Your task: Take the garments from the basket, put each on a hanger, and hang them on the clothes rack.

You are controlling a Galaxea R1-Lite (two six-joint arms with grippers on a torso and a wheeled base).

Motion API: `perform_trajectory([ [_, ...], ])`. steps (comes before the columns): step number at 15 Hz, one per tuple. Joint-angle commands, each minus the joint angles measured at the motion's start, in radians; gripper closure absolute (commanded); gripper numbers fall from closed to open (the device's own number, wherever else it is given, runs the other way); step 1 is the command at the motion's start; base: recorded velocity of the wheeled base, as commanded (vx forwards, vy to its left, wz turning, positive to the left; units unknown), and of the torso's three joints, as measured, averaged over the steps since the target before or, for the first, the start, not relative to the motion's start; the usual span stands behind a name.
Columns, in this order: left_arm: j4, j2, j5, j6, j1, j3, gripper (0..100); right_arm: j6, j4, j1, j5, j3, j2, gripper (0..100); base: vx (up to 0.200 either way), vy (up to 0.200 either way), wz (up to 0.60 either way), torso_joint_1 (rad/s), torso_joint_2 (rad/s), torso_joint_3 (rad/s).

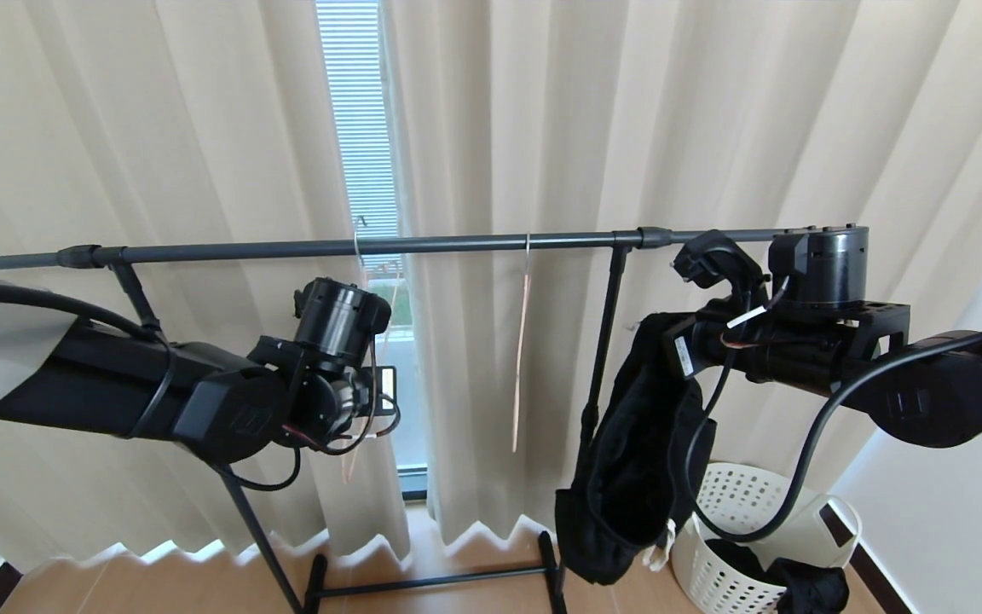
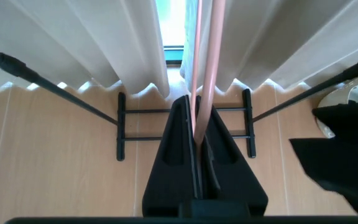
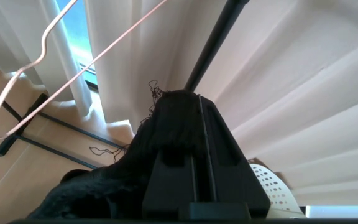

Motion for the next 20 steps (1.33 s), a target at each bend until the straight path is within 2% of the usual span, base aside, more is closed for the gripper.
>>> perform_trajectory([
  [1,-0.010,-0.058,0.000,0.002,-0.016,0.064,100,-0.001,0.000,0.001,0.000,0.000,0.000,100,0.000,0.000,0.00,0.000,0.00,0.000],
  [6,-0.023,-0.165,0.000,0.002,-0.050,0.195,100,-0.001,-0.001,0.001,0.000,0.000,-0.001,100,0.000,0.000,0.00,0.000,0.00,0.000],
  [8,-0.074,-0.206,0.000,0.016,-0.056,0.284,100,0.000,-0.001,0.002,0.000,0.002,-0.001,100,0.000,0.000,0.00,0.000,0.00,0.000],
  [14,-0.316,-0.285,-0.001,0.106,-0.104,0.532,100,0.000,-0.001,0.002,0.000,0.003,-0.003,100,0.000,0.000,0.00,0.000,0.00,0.000],
  [20,-0.534,-0.283,-0.012,0.171,-0.138,0.627,100,0.000,-0.001,0.001,0.000,0.002,-0.006,100,0.000,0.000,0.00,0.000,0.00,0.000],
])
